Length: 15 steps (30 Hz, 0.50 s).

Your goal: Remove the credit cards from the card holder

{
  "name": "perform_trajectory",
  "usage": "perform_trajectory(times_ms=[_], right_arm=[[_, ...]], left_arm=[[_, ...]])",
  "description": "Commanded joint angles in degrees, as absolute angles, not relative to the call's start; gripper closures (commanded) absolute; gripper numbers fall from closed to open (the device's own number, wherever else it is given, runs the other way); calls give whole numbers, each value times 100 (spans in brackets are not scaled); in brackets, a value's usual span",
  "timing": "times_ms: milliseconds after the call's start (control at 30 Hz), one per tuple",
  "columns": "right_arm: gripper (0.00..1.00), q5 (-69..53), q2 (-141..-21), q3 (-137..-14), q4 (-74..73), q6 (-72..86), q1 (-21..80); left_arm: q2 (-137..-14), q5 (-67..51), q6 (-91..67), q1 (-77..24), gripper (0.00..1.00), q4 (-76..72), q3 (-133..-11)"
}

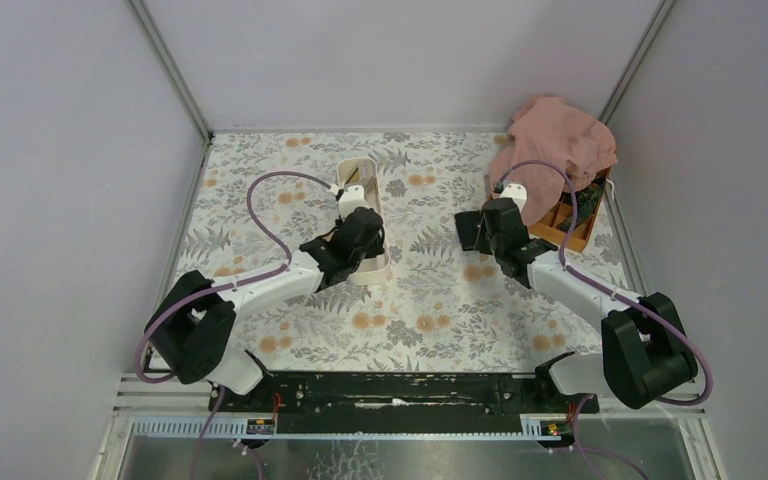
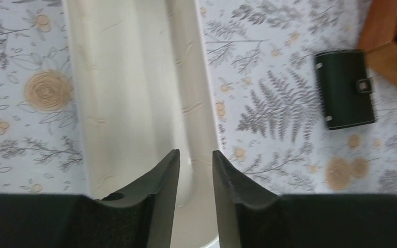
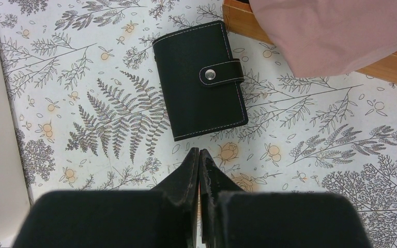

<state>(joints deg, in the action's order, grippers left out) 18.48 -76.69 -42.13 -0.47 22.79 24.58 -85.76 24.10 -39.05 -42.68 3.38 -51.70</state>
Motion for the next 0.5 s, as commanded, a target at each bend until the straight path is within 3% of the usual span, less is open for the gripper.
perform_trajectory(times_ms=[0,167,267,467], right_arm=[[95,1803,-7685,-4315,162,2320,2430],[95,1776,-7691,-4324,162,2330,2429],[95,1741,-7705,-4333,168,2323,2426],[95,1691,-7781,-4368,129,2313,2434]], left_arm=[[-8480,2763,-4100,-4237,70,661,-4972],[-8516,2721,-4280,-4236,86,928,-4809],[-8500,2755,-4350,-4197,100,985,-4642],[-8195,2670,-4500,-4123,100,1226,-4314]])
